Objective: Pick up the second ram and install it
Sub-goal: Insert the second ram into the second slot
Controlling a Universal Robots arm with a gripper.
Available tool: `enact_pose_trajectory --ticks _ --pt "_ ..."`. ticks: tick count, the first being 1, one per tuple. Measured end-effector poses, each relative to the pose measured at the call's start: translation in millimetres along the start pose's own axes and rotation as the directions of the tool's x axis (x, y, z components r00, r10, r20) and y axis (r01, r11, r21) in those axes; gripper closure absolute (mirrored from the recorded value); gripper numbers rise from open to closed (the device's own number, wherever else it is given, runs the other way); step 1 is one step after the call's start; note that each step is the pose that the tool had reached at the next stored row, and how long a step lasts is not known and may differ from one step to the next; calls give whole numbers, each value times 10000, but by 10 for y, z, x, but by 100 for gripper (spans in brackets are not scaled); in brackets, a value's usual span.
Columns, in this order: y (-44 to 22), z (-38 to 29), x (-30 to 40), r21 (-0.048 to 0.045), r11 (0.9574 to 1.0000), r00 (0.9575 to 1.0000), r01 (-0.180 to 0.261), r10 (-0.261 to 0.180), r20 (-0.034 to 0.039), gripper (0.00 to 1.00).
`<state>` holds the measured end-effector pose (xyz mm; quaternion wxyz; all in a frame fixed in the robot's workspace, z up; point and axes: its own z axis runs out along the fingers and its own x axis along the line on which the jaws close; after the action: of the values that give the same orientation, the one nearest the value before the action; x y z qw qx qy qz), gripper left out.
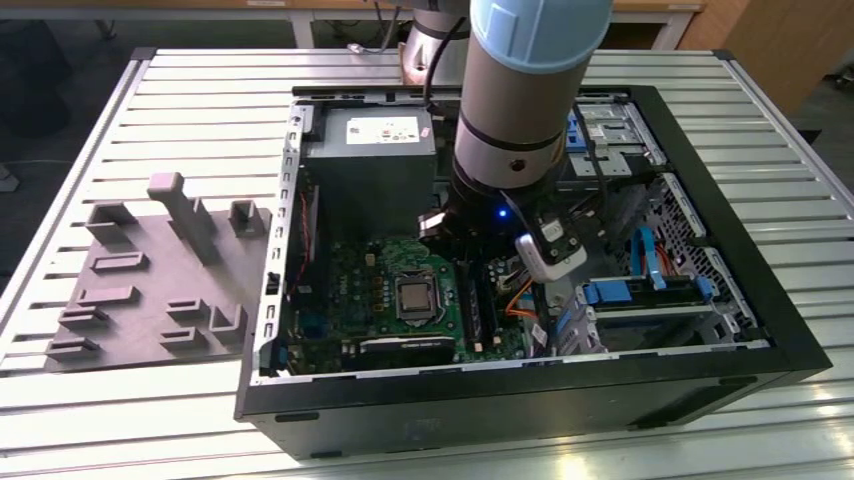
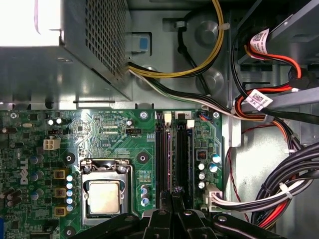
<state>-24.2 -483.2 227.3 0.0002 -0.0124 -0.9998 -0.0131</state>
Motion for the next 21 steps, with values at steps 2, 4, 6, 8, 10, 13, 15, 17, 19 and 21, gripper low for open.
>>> enact_pose_trajectory --ticks 2,4,6,8,10,13,15,17,19,21 --pt "0 6 0 -1 10000 10000 0 0 0 88" --pt "0 11 0 0 10000 10000 0 0 0 88" --pt "0 15 0 1 10000 10000 0 0 -1 88" --pt "-1 20 0 0 10000 10000 0 0 0 88" --pt "-1 25 0 0 10000 10000 0 0 0 88" --pt "-1 32 0 1 10000 10000 0 0 0 88" --pt "-1 35 2 1 10000 10000 0 0 0 88" --pt "-1 38 5 1 10000 10000 3 -3 0 88" --pt "-1 40 8 1 10000 10000 5 -5 0 88" --pt "-1 42 11 0 10000 10000 7 -7 0 88"
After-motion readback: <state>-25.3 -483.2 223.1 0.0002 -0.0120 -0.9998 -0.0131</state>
